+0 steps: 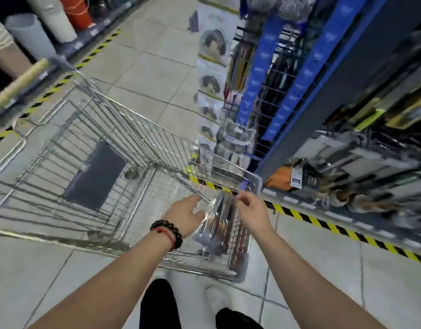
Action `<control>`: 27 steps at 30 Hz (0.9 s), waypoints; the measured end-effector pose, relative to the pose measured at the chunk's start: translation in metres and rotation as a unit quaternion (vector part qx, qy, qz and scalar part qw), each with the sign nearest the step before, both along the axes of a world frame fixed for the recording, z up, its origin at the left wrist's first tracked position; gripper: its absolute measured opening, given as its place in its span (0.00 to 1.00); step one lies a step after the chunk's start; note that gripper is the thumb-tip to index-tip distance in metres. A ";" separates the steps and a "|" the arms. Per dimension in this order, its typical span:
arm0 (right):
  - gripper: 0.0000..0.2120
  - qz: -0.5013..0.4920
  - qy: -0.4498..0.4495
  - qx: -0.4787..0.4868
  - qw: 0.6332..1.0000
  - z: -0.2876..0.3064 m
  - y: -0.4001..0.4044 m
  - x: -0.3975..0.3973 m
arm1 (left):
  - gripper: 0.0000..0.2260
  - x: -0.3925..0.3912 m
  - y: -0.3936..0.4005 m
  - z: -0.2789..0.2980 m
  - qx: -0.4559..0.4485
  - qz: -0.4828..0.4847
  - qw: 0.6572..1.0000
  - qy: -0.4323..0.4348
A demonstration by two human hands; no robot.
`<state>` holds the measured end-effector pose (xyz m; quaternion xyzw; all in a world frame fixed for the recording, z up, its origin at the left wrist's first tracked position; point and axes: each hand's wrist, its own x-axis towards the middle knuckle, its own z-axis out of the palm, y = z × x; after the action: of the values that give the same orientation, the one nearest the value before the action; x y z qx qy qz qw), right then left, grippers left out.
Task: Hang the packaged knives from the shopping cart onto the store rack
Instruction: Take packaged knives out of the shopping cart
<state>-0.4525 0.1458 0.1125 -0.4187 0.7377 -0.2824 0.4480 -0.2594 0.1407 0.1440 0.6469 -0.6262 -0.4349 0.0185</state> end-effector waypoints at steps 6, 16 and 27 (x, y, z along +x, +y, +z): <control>0.07 -0.110 -0.014 0.103 0.988 -0.067 0.011 0.042 | 0.24 0.018 -0.055 -0.076 0.134 -0.082 0.987 0.014; 0.19 -0.143 0.027 0.201 0.969 -0.187 -0.011 0.056 | 0.14 -0.016 -0.096 -0.199 0.248 -0.095 0.963 0.038; 0.26 -0.140 0.029 0.285 0.948 -0.284 -0.011 0.064 | 0.07 -0.051 -0.083 -0.327 0.327 0.166 0.925 0.103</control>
<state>-0.3887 0.1348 -0.1719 -0.1740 0.8512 -0.1079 0.4833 -0.3100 0.0575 -0.1829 0.6633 -0.3275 -0.6704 -0.0579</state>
